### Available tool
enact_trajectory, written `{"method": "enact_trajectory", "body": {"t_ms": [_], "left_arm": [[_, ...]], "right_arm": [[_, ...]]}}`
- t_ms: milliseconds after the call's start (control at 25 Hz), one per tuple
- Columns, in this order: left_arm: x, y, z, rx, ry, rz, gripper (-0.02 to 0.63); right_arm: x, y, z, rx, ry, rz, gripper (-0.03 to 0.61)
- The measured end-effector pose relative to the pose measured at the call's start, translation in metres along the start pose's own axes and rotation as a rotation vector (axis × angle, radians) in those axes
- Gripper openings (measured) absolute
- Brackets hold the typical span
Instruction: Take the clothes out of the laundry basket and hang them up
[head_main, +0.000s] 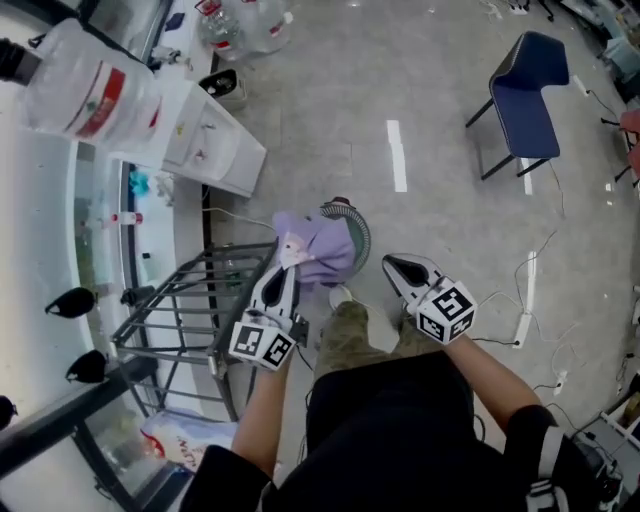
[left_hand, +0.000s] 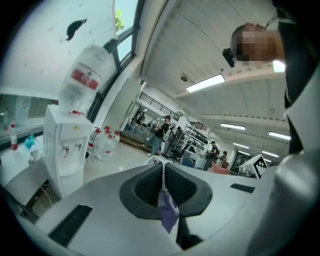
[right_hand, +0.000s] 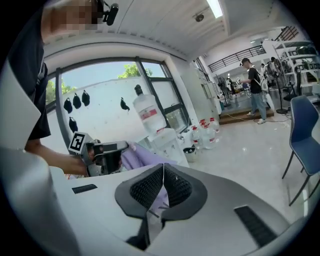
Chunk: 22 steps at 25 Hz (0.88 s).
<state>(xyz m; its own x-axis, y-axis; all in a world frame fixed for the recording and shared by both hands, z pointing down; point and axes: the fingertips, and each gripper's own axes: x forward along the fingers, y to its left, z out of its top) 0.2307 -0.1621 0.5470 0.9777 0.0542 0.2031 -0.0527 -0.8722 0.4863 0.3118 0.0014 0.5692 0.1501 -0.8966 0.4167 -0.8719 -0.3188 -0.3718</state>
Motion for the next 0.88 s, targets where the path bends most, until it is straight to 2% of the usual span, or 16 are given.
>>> {"method": "enact_trajectory", "body": {"t_ms": [120,280,360,400,560,680,760,880], "left_arm": [[-0.006,-0.026,0.050,0.046,-0.089,0.004,0.011],[-0.017,-0.069,0.100,0.054,-0.214,0.001,0.011],[-0.023,-0.093,0.117,0.104,-0.246,-0.022,0.011],[-0.026,-0.105,0.122,0.142,-0.252,-0.033,0.011],[-0.040,-0.139,0.135,0.228,-0.286,-0.054,0.011],[-0.046,-0.152,0.138,0.254,-0.318,0.000,0.011],[-0.045,-0.155,0.141,0.254,-0.338,0.051,0.011],[-0.042,-0.158,0.147,0.238,-0.359,0.107,0.011]], "right_arm": [[-0.003,0.015,0.034,-0.022,-0.065,0.068,0.002],[-0.018,0.031,0.057,0.002,-0.072,0.181,0.010],[-0.024,0.038,0.069,0.002,-0.069,0.248,0.101],[-0.028,0.040,0.077,-0.006,-0.074,0.286,0.133],[-0.037,0.035,0.101,-0.074,-0.059,0.413,0.166],[-0.033,0.030,0.088,-0.020,0.045,0.489,0.238],[-0.030,0.035,0.081,0.005,0.093,0.533,0.264],[-0.033,0.062,0.081,0.094,0.129,0.708,0.264]]}}
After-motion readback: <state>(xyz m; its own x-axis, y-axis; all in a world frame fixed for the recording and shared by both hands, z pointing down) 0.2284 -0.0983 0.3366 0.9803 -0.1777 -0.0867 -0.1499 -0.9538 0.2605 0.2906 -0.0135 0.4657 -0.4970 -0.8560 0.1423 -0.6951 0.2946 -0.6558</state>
